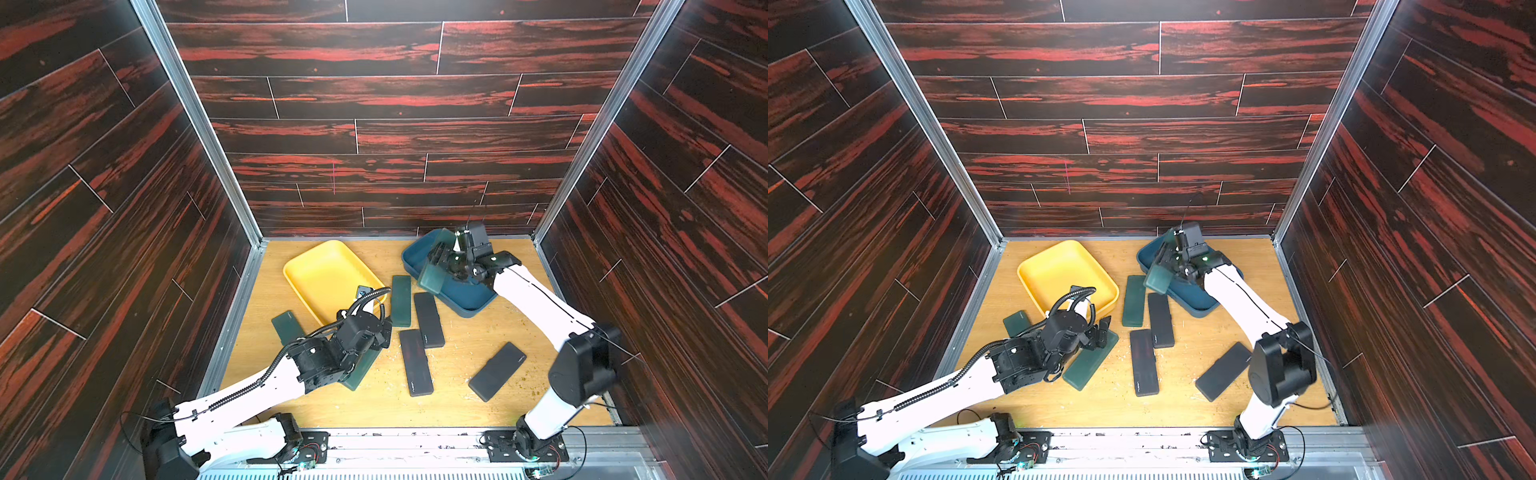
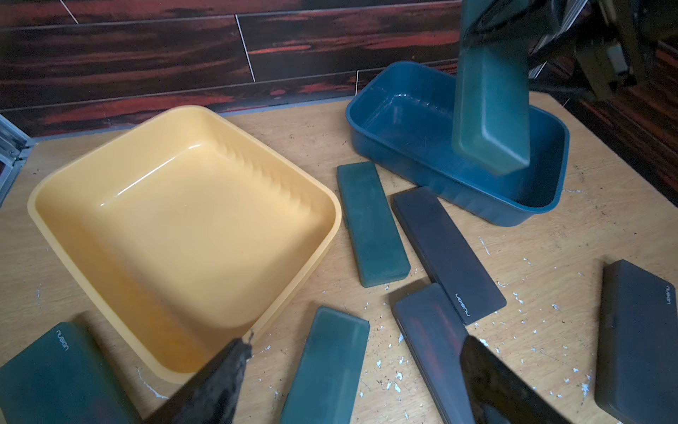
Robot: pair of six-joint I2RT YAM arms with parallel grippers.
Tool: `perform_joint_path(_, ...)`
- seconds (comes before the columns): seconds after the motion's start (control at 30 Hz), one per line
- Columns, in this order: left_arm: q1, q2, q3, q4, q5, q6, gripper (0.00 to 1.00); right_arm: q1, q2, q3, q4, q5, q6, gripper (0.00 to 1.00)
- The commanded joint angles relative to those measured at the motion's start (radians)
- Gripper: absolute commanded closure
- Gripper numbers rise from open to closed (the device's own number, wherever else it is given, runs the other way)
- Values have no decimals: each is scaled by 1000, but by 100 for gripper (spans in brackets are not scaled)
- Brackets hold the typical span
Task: Place the pencil cases by color into the storage box
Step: Place the pencil case at the storage box.
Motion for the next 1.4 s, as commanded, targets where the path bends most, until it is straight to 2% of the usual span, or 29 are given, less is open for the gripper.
perform_joint_path(0.0, 33, 21, 21, 45, 50, 14, 8, -36, 93, 71, 93, -11, 39, 47)
perform_joint_path(0.23, 94, 68, 21, 151, 202, 67, 8, -73, 287, 219, 100, 19, 74, 47)
perform_joint_path(0.43, 132, 116, 27, 201, 283, 77, 8, -76, 439, 337, 70, 49, 106, 46)
perform_joint_path(0.93, 166, 125, -14, 237, 299, 28, 8, -77, 657, 599, -131, 56, 209, 45)
perform_joint_path(1.37, 169, 112, -61, 262, 298, -25, 8, -79, 750, 691, -233, 84, 237, 44)
